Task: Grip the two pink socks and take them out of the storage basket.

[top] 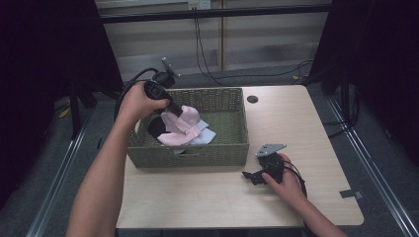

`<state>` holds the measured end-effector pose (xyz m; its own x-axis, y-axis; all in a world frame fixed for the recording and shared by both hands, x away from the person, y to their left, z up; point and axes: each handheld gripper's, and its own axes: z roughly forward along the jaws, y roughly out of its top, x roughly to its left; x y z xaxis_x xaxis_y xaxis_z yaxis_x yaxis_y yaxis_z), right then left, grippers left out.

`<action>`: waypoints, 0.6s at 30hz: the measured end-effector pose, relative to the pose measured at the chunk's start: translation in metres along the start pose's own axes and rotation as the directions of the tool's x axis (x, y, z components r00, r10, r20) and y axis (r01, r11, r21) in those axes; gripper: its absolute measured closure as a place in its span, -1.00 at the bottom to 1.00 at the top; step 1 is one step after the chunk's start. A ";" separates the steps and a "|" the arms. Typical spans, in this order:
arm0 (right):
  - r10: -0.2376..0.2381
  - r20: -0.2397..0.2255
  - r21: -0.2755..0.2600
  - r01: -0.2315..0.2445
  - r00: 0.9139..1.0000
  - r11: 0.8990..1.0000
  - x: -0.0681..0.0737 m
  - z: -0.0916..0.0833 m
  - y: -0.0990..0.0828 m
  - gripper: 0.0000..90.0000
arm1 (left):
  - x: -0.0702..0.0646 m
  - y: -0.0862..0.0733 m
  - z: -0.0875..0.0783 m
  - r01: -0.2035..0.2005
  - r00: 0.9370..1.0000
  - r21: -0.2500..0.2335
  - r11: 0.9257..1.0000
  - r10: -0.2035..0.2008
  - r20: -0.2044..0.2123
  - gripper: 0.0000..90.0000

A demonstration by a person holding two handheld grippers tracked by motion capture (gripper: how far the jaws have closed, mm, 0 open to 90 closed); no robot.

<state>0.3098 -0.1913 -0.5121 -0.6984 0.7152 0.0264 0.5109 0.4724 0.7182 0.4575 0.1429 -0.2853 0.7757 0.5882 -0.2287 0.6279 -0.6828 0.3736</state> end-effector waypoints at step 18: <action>0.000 0.000 0.000 0.000 1.000 1.000 0.000 0.000 0.000 -0.77 | -0.023 0.000 -0.022 -0.051 0.998 -0.028 0.998 0.052 0.028 0.91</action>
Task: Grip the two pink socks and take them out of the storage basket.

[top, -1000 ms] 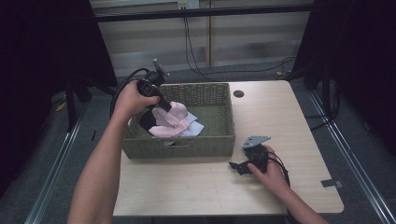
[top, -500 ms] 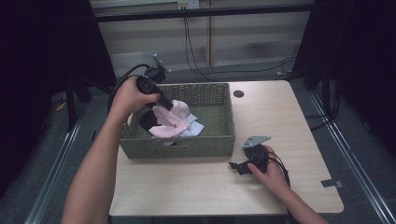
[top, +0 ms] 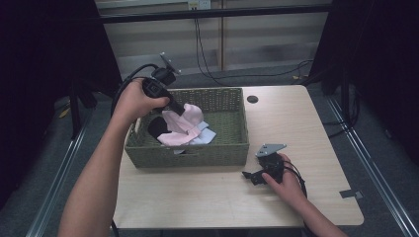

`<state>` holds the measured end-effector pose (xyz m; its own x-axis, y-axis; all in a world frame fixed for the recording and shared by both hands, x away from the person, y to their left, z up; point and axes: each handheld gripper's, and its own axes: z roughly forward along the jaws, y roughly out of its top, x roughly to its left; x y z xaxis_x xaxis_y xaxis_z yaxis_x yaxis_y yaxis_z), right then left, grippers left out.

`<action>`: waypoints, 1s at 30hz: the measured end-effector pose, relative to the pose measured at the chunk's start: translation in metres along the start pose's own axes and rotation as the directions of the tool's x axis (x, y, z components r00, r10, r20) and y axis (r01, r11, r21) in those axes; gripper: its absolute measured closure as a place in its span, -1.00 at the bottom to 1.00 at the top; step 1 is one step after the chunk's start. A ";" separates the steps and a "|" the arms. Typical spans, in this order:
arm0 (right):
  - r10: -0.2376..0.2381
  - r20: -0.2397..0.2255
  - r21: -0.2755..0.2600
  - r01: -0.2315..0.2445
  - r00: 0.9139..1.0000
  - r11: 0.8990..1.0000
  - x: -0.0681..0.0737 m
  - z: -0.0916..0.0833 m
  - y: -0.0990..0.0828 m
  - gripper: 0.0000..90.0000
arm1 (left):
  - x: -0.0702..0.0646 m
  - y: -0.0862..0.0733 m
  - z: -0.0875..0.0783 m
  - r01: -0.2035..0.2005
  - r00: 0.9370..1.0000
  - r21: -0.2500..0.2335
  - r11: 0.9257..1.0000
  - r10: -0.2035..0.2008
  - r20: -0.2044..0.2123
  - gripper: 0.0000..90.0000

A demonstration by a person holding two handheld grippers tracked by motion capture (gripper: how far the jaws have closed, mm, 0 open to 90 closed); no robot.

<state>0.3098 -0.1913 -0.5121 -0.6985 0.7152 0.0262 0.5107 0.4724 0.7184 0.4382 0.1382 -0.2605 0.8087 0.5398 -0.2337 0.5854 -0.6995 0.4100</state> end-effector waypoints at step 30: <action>-0.001 -0.001 0.000 0.001 1.000 1.000 0.000 0.000 0.000 -0.77 | -0.032 -0.020 -0.001 -0.062 0.997 0.006 0.998 0.062 0.052 0.91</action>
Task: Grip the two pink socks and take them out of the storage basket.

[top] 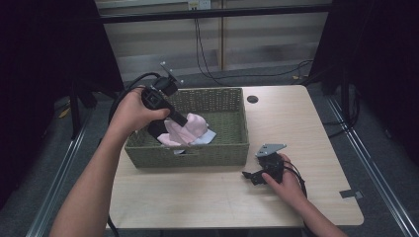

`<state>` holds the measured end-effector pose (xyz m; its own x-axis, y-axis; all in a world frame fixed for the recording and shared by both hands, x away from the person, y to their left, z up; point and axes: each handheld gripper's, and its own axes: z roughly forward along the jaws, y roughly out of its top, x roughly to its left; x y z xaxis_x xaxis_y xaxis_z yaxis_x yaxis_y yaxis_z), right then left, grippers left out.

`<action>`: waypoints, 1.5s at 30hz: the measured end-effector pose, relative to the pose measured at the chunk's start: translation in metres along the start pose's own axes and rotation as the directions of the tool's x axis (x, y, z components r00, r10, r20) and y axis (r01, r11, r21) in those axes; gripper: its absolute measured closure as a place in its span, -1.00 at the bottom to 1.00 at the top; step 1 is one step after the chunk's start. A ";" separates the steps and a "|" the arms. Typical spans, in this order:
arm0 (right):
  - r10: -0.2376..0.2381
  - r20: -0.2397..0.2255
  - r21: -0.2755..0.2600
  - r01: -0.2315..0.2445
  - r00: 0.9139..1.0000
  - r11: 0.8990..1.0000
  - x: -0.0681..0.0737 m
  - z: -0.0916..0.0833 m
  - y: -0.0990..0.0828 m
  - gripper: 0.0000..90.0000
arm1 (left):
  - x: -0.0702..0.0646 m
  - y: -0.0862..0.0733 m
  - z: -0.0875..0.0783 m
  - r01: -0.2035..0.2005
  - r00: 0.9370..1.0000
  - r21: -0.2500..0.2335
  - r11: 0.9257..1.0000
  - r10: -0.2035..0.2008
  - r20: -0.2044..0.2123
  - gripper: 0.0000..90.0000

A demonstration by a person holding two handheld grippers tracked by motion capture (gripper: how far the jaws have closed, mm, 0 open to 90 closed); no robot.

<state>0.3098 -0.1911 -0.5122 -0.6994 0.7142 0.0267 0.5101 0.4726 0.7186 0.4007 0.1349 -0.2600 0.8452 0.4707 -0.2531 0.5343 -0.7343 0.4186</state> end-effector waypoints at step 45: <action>-0.002 0.001 -0.001 0.002 1.000 1.000 0.000 0.000 0.000 -0.77 | 0.007 -0.020 0.053 -0.039 0.998 -0.083 0.996 0.034 -0.061 0.03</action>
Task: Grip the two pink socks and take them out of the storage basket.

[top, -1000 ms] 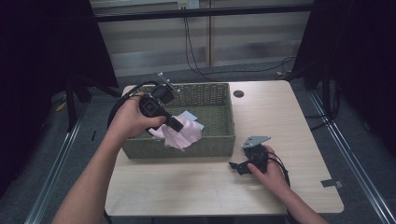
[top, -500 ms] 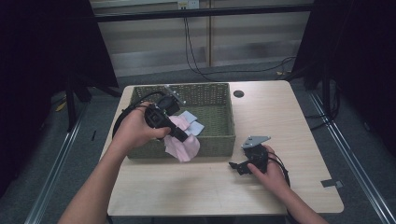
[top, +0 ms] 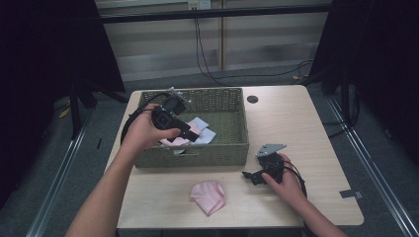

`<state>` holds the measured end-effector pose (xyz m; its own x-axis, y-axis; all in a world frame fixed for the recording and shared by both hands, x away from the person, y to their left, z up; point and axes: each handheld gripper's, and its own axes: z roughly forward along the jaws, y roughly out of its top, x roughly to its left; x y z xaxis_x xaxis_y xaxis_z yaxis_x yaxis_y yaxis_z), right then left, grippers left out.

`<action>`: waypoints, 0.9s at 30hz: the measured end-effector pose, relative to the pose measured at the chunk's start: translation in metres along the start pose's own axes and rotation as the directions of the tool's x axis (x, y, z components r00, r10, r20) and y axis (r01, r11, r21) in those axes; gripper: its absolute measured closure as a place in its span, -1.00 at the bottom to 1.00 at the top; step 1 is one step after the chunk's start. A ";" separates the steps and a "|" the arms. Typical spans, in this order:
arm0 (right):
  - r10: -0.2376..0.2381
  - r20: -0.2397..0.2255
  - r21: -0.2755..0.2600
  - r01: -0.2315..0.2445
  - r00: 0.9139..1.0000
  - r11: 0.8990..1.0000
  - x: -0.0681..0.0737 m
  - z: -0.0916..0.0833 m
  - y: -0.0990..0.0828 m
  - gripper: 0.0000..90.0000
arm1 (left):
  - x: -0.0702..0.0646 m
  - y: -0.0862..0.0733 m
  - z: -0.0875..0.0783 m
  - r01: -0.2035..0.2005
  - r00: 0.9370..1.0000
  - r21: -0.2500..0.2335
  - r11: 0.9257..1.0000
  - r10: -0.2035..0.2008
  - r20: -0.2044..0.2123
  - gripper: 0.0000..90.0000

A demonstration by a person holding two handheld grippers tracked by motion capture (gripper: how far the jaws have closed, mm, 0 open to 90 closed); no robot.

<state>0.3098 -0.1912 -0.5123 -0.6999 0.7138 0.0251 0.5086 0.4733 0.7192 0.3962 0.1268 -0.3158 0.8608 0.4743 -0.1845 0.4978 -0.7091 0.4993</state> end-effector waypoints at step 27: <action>0.001 -0.002 -0.002 -0.001 1.000 1.000 0.000 0.000 0.000 -0.77 | 0.084 -0.013 0.061 0.120 0.984 0.058 0.991 -0.112 -0.136 -0.05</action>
<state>0.3099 -0.1912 -0.5124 -0.7003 0.7133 0.0269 0.5083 0.4719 0.7204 0.4688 0.1445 -0.3894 0.7775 0.6169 -0.1223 0.6030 -0.6760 0.4235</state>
